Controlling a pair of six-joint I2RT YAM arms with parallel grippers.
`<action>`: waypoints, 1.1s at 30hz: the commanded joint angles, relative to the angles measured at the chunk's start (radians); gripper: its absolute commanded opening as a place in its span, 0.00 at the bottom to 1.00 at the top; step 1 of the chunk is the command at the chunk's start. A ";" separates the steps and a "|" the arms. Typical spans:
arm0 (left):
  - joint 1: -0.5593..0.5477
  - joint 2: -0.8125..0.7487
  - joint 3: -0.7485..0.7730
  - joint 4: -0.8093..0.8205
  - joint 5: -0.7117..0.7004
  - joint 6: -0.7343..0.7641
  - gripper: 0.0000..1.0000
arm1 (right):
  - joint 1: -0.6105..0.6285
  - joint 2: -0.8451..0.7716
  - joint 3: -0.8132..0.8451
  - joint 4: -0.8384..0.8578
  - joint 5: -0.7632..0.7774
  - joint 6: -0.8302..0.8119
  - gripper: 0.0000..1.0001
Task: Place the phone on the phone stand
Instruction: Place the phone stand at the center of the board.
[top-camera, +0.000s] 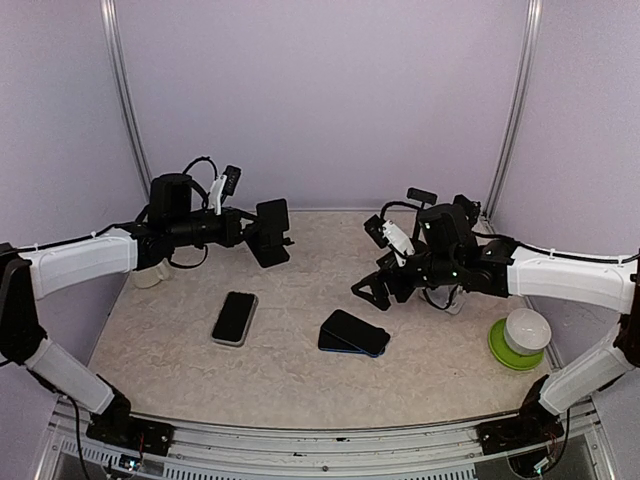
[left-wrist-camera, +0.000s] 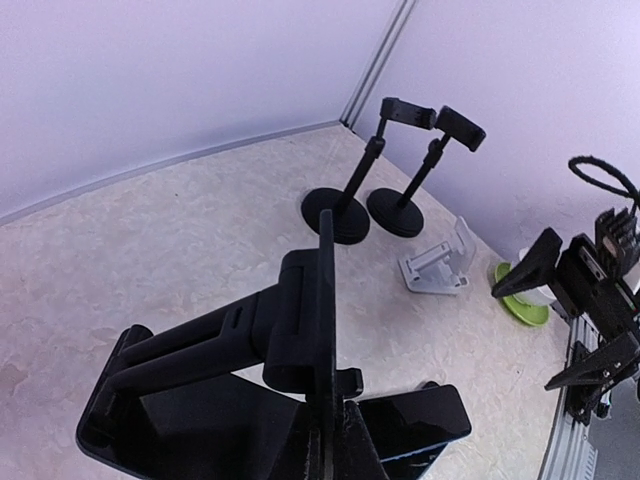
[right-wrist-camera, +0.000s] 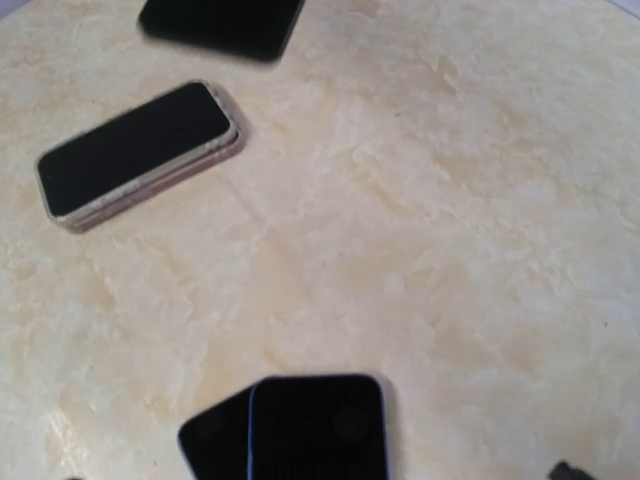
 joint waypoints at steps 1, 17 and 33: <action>0.074 0.068 0.075 0.052 0.117 0.005 0.00 | -0.005 -0.035 -0.029 0.028 0.005 0.008 1.00; 0.208 0.380 0.315 -0.092 0.298 0.121 0.00 | -0.004 -0.056 -0.072 0.017 -0.027 -0.001 1.00; 0.217 0.573 0.497 -0.303 0.265 0.261 0.00 | -0.004 -0.011 -0.053 0.011 -0.048 0.008 1.00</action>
